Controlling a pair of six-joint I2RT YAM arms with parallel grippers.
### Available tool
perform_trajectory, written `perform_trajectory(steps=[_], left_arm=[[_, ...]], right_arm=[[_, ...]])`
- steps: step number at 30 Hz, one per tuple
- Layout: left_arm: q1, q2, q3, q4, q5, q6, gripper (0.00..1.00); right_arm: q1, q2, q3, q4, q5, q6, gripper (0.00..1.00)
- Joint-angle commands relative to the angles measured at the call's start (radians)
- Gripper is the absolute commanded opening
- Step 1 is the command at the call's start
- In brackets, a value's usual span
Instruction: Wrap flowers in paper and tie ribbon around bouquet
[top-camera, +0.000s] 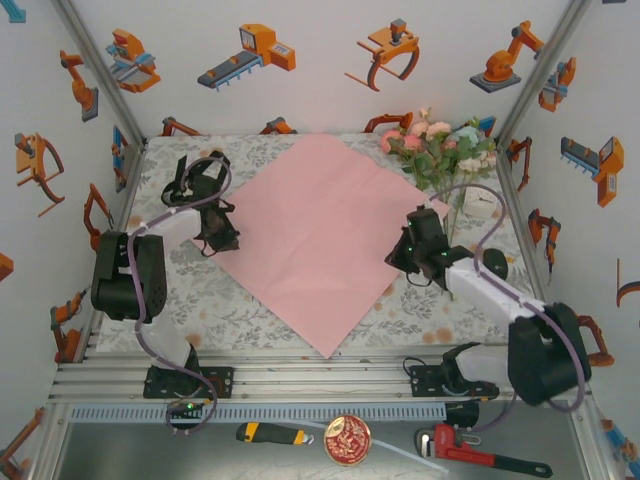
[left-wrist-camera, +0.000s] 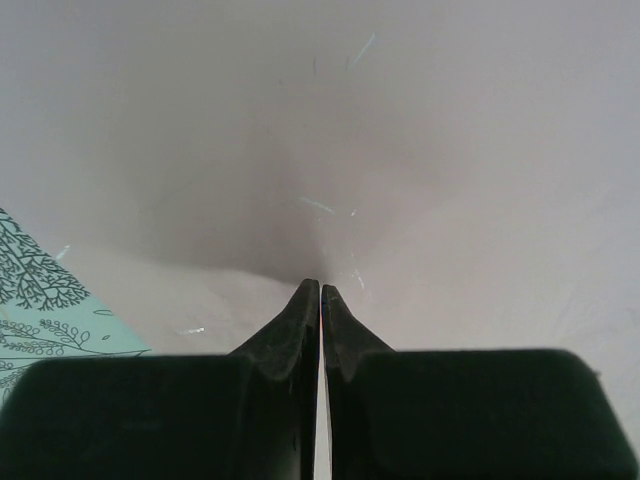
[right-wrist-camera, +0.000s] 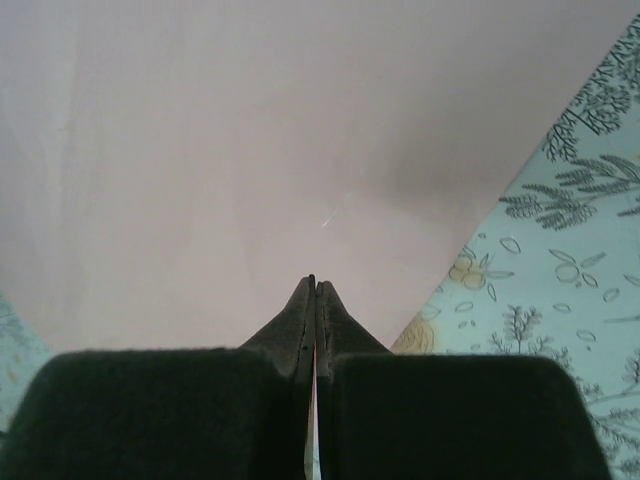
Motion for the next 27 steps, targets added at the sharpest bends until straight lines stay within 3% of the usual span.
perform_trajectory(steps=[1,9,17,23,27], left_arm=[[-0.009,0.020,-0.010,-0.001,0.009,-0.018,0.12],[0.000,0.035,-0.008,-0.034,-0.046,-0.001,0.13],[0.026,0.060,0.030,-0.037,-0.088,0.042,0.15],[0.047,0.076,0.077,-0.053,-0.089,0.080,0.17],[0.049,0.030,0.049,-0.035,-0.020,0.058,0.19]], right_arm=[[-0.016,0.119,0.064,0.068,-0.002,-0.037,0.00],[-0.021,0.253,0.017,0.158,-0.040,0.016,0.00],[0.015,0.138,-0.123,0.187,-0.096,0.083,0.00],[0.024,0.096,-0.105,0.152,-0.116,0.093,0.00],[0.020,0.041,-0.037,0.053,-0.043,0.037,0.00]])
